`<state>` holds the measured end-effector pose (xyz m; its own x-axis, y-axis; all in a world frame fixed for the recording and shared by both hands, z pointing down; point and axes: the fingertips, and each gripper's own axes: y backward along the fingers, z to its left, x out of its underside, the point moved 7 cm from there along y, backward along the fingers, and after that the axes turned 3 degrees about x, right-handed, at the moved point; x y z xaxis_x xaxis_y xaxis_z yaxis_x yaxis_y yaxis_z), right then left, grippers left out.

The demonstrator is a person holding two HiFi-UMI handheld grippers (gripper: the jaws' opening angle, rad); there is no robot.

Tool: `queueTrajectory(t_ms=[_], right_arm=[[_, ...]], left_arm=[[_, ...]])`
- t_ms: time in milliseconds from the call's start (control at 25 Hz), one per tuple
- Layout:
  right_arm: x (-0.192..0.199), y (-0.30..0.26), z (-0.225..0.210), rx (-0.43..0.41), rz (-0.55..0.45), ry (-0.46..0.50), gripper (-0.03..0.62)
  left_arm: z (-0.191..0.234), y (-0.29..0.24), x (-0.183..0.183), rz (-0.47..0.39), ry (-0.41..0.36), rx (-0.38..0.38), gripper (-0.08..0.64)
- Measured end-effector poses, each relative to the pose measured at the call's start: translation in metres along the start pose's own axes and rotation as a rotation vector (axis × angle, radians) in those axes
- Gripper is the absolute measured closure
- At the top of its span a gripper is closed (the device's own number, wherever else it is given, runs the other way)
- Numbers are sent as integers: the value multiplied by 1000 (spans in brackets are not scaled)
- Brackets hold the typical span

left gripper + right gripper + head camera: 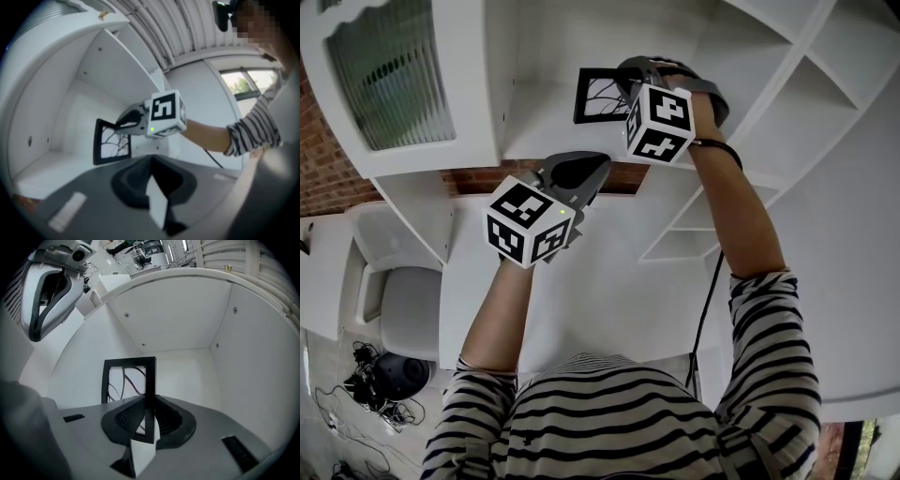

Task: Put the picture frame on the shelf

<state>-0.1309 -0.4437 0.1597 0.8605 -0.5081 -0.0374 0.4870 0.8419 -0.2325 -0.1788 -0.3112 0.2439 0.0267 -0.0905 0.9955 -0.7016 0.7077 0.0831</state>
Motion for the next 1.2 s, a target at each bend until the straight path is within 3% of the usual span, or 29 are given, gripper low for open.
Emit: queueTrajectory(t_ms=[1200], right_arm=[[2, 8, 4, 39, -29, -24, 503]], left_arm=[[2, -3, 0, 2, 1, -4, 552]])
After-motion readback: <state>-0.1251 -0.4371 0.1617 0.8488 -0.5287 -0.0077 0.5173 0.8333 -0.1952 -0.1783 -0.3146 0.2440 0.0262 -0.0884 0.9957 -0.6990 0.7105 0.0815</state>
